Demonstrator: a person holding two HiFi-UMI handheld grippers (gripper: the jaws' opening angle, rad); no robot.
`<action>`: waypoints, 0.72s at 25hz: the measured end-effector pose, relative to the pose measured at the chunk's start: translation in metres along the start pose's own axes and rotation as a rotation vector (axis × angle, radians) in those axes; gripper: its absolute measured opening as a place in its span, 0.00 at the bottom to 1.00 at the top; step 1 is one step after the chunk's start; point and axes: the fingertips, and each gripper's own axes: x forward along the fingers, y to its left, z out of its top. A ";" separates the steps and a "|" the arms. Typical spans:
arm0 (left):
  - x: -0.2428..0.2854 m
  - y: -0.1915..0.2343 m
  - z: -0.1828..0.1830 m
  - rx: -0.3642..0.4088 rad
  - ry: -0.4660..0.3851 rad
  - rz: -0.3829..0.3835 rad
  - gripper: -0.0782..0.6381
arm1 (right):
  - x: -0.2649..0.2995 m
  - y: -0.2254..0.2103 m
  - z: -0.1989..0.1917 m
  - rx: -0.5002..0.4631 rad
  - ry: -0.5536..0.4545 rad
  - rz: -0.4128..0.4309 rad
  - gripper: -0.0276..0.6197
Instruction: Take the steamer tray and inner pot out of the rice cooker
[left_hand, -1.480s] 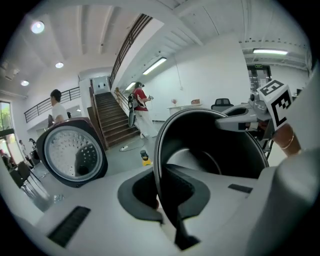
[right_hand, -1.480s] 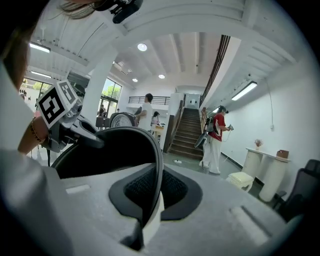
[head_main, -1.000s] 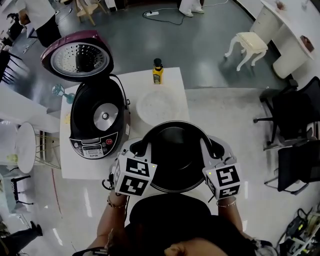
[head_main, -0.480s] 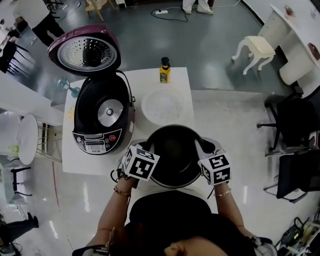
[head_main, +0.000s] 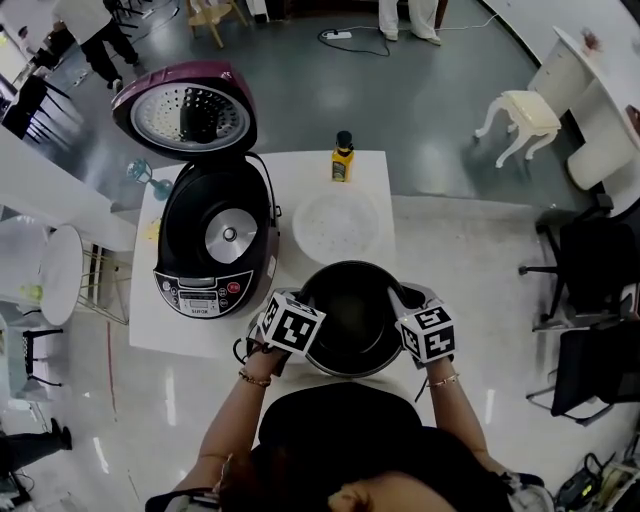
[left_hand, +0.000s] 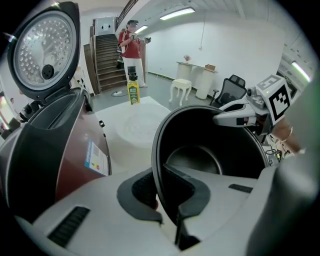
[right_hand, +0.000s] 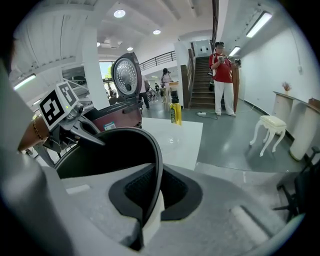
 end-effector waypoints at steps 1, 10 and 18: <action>0.001 0.001 0.000 -0.003 0.004 0.001 0.12 | 0.002 0.000 0.000 0.002 0.003 0.005 0.07; 0.008 0.009 0.007 -0.019 -0.009 0.020 0.12 | 0.013 -0.007 0.005 -0.008 -0.009 0.017 0.07; 0.008 0.005 0.009 0.058 -0.082 0.019 0.13 | 0.015 -0.009 0.007 -0.005 -0.024 0.031 0.07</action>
